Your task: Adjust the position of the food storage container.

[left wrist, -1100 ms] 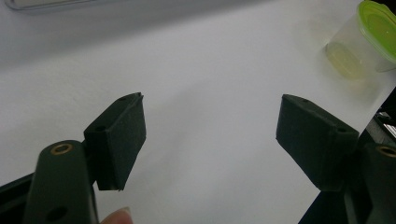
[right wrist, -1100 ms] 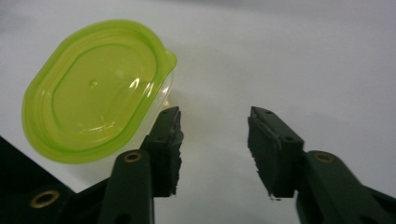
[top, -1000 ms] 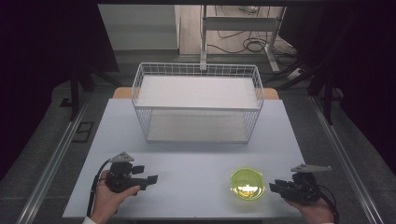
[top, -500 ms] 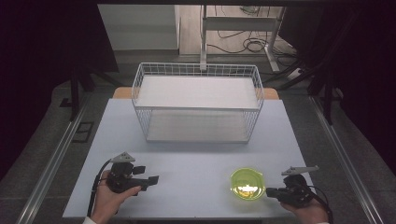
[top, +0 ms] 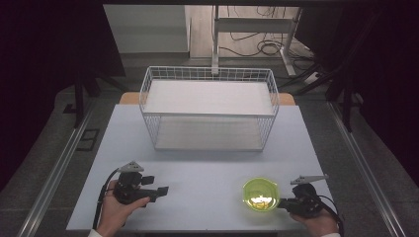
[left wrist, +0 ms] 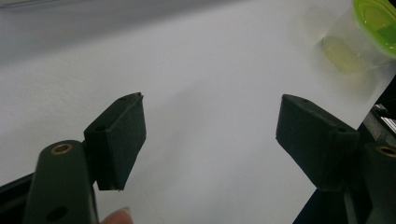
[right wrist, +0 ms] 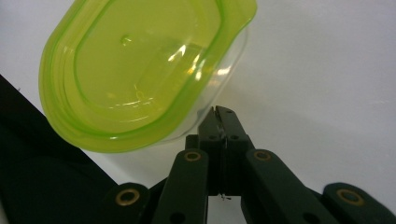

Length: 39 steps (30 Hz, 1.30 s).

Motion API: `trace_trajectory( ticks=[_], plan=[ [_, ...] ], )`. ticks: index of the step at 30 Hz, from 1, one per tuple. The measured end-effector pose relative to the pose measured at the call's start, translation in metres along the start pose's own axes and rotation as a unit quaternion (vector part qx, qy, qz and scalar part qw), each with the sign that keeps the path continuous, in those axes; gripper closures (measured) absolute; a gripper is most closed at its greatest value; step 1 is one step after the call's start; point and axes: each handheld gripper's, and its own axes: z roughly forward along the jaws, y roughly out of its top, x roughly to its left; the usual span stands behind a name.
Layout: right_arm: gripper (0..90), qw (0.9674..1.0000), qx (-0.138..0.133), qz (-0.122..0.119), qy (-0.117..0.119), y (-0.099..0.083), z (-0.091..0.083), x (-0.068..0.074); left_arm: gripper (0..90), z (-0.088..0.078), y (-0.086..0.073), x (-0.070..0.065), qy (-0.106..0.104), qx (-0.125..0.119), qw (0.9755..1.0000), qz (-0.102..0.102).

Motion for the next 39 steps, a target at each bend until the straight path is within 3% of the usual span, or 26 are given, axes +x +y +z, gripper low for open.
trace_trajectory(
  ticks=[18,29,39],
  plan=[
    [88.9,0.9999,0.004,0.008,0.008,0.015,0.018,0.014,24.1,0.001,0.0,0.0,0.0,0.001,1.0,0.0],
    [88.9,1.0,0.006,-0.002,0.007,0.03,0.035,0.039,24.1,0.002,0.001,0.0,0.0,0.002,1.0,0.0],
    [89.0,0.9993,0.014,-0.024,0.025,0.047,0.058,0.066,24.1,0.001,0.0,0.001,-0.001,0.004,1.0,-0.002]
  ],
)
